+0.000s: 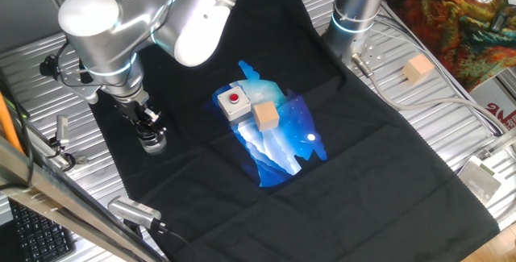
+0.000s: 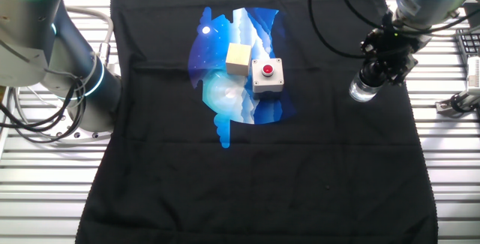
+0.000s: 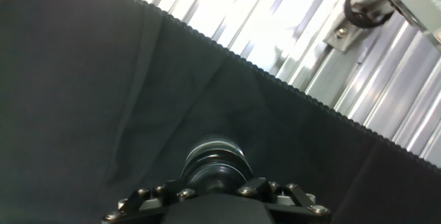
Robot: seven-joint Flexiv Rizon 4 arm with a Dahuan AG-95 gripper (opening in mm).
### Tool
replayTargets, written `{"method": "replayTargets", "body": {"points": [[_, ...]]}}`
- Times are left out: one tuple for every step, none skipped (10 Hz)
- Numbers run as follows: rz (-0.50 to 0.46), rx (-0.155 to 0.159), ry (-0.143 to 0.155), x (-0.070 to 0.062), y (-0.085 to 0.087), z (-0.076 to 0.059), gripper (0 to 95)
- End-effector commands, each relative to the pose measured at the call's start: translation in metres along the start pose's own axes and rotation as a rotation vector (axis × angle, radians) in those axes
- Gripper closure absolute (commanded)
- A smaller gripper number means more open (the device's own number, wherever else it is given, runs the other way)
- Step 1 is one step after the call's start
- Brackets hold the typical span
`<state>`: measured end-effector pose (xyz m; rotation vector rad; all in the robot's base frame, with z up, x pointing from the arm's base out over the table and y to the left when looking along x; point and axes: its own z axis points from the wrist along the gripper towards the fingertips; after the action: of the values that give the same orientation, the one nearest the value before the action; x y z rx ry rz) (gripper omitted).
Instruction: Screw the lid onto the jar
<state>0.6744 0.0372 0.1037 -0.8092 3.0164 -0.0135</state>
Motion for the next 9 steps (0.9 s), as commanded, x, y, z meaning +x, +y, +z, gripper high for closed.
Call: {"method": "replayTargets", "body": {"points": [[0.04, 0.004, -0.003, 0.0002, 0.0001, 0.0, 95.0], [0.04, 0.003, -0.003, 0.0002, 0.0001, 0.0, 95.0], [0.037, 0.002, 0.001, 0.0002, 0.0001, 0.0, 95.0], [0.036, 0.002, 0.006, 0.0002, 0.0001, 0.0, 95.0], [0.035, 0.0, 0.007, 0.0001, 0.0001, -0.0003, 95.0], [0.035, 0.0, 0.012, 0.0, 0.0001, -0.0008, 95.0], [0.036, -0.002, 0.015, -0.0002, 0.0002, -0.0016, 95.0], [0.037, -0.003, 0.016, -0.0003, 0.0002, -0.0019, 95.0], [0.038, -0.003, 0.02, -0.0011, 0.0003, -0.003, 95.0]]}}
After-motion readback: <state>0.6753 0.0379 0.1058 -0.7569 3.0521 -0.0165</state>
